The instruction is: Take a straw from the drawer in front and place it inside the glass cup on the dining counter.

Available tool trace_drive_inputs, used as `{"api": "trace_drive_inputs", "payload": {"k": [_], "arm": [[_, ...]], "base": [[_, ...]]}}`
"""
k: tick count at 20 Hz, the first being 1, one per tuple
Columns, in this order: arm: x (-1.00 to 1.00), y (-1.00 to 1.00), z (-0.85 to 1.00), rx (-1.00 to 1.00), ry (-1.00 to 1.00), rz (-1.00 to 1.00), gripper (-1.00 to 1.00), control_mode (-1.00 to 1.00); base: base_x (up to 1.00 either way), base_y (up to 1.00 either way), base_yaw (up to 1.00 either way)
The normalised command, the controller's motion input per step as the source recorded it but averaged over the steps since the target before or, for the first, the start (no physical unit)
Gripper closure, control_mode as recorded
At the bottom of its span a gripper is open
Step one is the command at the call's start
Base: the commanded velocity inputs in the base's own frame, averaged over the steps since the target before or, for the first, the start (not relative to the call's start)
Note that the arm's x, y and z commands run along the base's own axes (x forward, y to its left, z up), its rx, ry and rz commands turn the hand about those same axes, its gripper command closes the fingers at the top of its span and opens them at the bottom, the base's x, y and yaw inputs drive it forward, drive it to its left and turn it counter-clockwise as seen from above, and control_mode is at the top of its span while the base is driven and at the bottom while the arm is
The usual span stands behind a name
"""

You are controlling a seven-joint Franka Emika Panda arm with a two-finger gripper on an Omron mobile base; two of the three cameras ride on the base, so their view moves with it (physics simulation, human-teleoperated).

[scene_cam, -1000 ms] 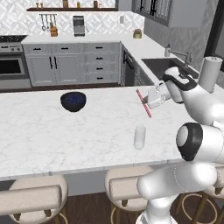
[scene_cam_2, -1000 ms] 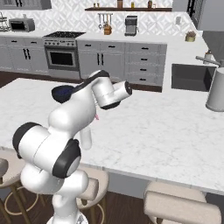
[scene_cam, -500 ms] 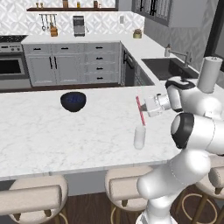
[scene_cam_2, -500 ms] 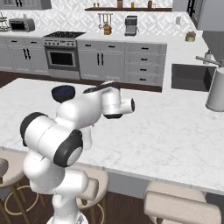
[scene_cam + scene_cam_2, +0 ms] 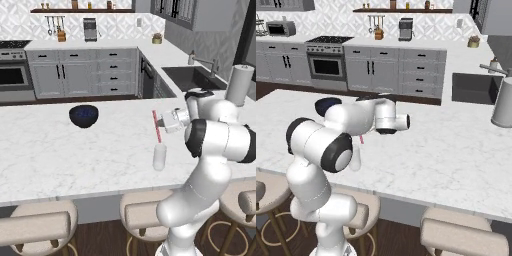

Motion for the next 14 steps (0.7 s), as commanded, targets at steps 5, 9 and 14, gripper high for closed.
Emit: {"api": "trace_drive_inputs", "payload": {"k": [5, 9, 14], "arm": [[0.08, 0.24, -0.24, 0.00, 0.02, 0.00, 1.00, -1.00], [0.08, 0.11, -0.25, 0.00, 0.01, 0.00, 1.00, -1.00], [0.27, 0.00, -0.26, 0.00, 0.00, 0.00, 1.00, -1.00]], "base": [[0.00, 0.00, 0.00], [0.00, 0.00, 0.00], [0.00, 0.00, 0.00]]}}
